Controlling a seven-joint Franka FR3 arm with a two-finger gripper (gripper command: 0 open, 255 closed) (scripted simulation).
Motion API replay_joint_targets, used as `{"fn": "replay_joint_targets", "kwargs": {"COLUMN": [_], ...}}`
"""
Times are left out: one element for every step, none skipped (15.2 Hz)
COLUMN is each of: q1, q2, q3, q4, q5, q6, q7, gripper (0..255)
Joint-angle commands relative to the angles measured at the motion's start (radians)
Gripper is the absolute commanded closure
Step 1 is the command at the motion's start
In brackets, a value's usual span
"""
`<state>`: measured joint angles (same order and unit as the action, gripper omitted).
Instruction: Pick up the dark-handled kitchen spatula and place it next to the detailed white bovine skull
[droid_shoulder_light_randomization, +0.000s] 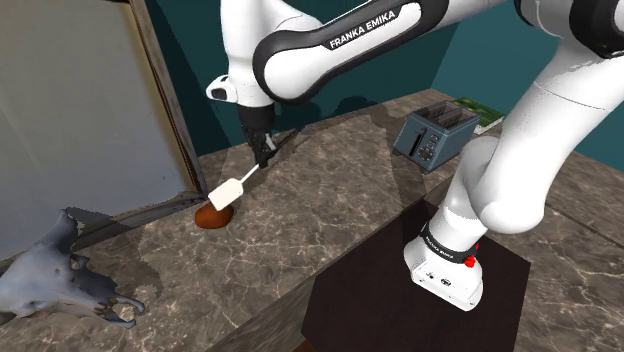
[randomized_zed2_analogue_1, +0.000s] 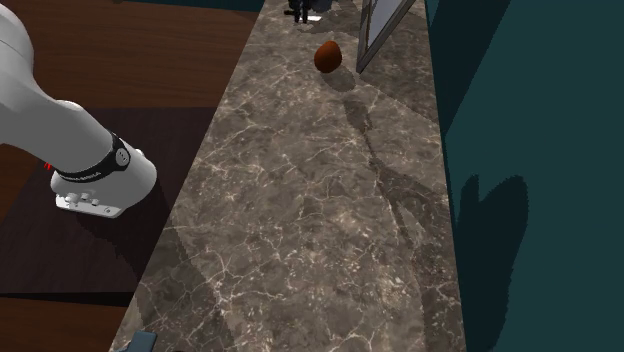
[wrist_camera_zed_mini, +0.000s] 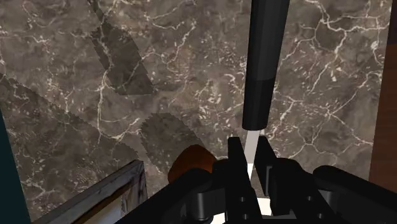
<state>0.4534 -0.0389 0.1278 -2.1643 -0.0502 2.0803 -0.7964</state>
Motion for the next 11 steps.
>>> {"fn": "replay_joint_targets", "kwargs": {"q1": [0.024,0.037,0.049,0.061,0.073,0.085,0.097,0.109,0.121,0.134,0.146], "q2": [0.008,0.012,0.018,0.024,0.032,0.040,0.050,0.060,0.071,0.084,0.097], "q3": [0.026,0.039,0.052,0.064,0.077,0.089,0.101,0.113,0.125,0.136,0.147], "q4": [0.014,0.020,0.027,0.035,0.044,0.054,0.066,0.078,0.092,0.107,0.123], "q5": [0.003,0.004,0.004,0.005,0.005,0.004,0.003,0.002,0.000,-0.002,-0.005], "q6": [-0.009,-0.011,-0.013,-0.016,-0.019,-0.022,-0.025,-0.029,-0.033,-0.037,-0.041], "q7": [0.050,0.075,0.099,0.123,0.148,0.173,0.197,0.222,0.247,0.271,0.296], "gripper": [255,255,255,255,255,255,255,255,255,255,255]}}
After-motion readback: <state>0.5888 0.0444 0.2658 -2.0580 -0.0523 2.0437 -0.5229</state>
